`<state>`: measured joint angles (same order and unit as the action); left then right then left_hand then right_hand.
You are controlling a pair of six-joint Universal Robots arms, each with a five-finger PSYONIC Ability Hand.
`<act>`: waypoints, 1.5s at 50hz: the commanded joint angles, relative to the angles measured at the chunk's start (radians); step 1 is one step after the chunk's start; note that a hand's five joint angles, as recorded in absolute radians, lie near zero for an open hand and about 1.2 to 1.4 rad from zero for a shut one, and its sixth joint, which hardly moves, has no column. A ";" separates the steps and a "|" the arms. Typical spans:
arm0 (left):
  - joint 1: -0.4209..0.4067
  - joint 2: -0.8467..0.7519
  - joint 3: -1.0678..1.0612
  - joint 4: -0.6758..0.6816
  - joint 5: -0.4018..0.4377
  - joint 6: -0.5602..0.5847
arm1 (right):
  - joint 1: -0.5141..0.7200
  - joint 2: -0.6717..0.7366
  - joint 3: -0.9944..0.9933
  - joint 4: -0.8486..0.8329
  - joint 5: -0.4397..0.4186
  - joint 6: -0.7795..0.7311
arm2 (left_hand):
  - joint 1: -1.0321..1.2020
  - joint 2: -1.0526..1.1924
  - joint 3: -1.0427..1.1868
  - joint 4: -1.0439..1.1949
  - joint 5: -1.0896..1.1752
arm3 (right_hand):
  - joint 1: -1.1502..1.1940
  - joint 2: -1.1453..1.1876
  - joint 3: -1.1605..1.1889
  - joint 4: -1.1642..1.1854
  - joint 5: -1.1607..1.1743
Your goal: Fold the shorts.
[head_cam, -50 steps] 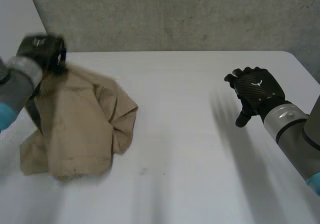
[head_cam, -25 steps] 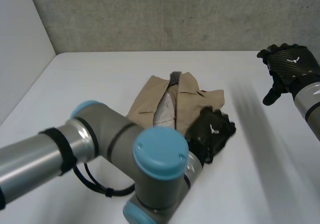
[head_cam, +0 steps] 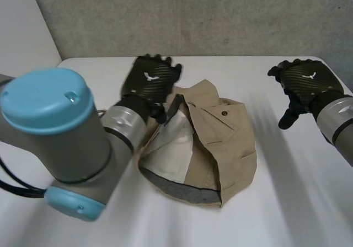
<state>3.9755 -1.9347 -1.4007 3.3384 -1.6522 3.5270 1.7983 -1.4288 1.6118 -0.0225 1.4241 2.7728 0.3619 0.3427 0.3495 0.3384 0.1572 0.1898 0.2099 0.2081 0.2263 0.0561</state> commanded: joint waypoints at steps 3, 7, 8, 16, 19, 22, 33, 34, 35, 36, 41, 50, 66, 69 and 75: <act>0.132 0.002 -0.038 -0.031 0.000 -0.141 | 0.052 -0.005 0.010 0.009 0.002 -0.005 | -0.013 0.006 -0.001 0.010 0.017 | -0.015 -0.035 -0.034 -0.052 -0.056; 0.163 -0.010 -0.046 -0.045 -0.003 -0.146 | 0.062 -0.012 0.011 0.010 0.004 -0.002 | -0.010 0.009 0.002 0.013 0.020 | -0.015 -0.035 -0.034 -0.052 -0.056; 0.169 -0.013 -0.049 -0.049 -0.003 -0.148 | 0.068 -0.013 0.013 0.010 0.004 -0.001 | -0.010 0.009 0.002 0.013 0.020 | -0.015 -0.035 -0.034 -0.052 -0.056; 0.244 -0.026 -0.092 -0.066 0.000 -0.183 | 0.228 -0.045 0.025 0.006 0.006 0.004 | -0.004 0.015 0.008 0.019 0.026 | -0.015 -0.035 -0.034 -0.052 -0.056; 0.284 -0.020 -0.110 -0.071 0.002 -0.186 | 0.312 -0.035 0.010 0.001 0.009 0.008 | -0.004 0.015 0.008 0.019 0.026 | -0.015 -0.035 -0.034 -0.052 -0.056; 0.341 -0.015 -0.130 -0.071 0.008 -0.186 | 0.400 0.004 -0.027 -0.004 0.022 0.022 | -0.004 0.015 0.008 0.019 0.026 | -0.015 -0.035 -0.034 -0.052 -0.056; 0.487 0.023 -0.221 -0.068 0.032 -0.183 | 0.659 0.362 -0.330 0.015 0.195 0.110 | -0.013 0.006 -0.001 0.010 0.017 | -0.015 -0.035 -0.034 -0.052 -0.056; 0.491 0.025 -0.227 -0.068 0.040 -0.183 | 0.671 0.392 -0.358 0.018 0.208 0.111 | -0.013 0.006 -0.001 0.010 0.017 | -0.015 -0.035 -0.034 -0.052 -0.056; 0.498 0.025 -0.234 -0.068 0.048 -0.184 | 0.684 0.418 -0.383 0.024 0.217 0.111 | -0.013 0.006 -0.001 0.010 0.017 | -0.015 -0.035 -0.034 -0.052 -0.056; 0.504 0.025 -0.239 -0.068 0.055 -0.184 | 0.694 0.442 -0.409 0.029 0.225 0.111 | -0.013 0.006 -0.001 0.010 0.017 | -0.015 -0.035 -0.034 -0.052 -0.056; 0.531 0.037 -0.271 -0.066 0.094 -0.186 | 0.751 0.574 -0.565 0.079 0.249 0.122 | -0.016 0.003 -0.004 0.007 0.014 | -0.015 -0.035 -0.034 -0.052 -0.056; 0.544 0.042 -0.290 -0.066 0.101 -0.188 | 0.785 0.728 -0.696 0.098 0.289 0.111 | -0.019 0.000 -0.007 0.004 0.011 | 0.086 0.066 0.068 0.049 0.045; 0.542 0.057 -0.290 -0.063 0.106 -0.183 | 0.780 0.681 -0.754 0.133 0.340 0.037 | -0.063 -0.044 -0.051 -0.040 -0.033 | 1.206 1.186 1.188 1.170 1.166; 0.537 0.056 -0.290 -0.054 0.117 -0.183 | 0.771 0.550 -0.707 0.133 0.346 0.024 | -0.104 -0.085 -0.092 -0.081 -0.074 | 1.206 1.186 1.188 1.170 1.166; 0.541 0.043 -0.273 -0.022 0.229 -0.180 | 0.754 0.372 -0.606 0.173 0.343 -0.056 | -0.137 -0.117 -0.124 -0.113 -0.106 | 1.206 1.186 1.188 1.170 1.166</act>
<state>4.5141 -1.8792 -1.6874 3.2883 -1.5162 3.3446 2.5702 -0.8711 0.9066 0.1140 1.7665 2.7923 0.2621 0.3428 0.2532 0.2486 0.0646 0.9572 1.1729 1.1742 1.1822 0.9605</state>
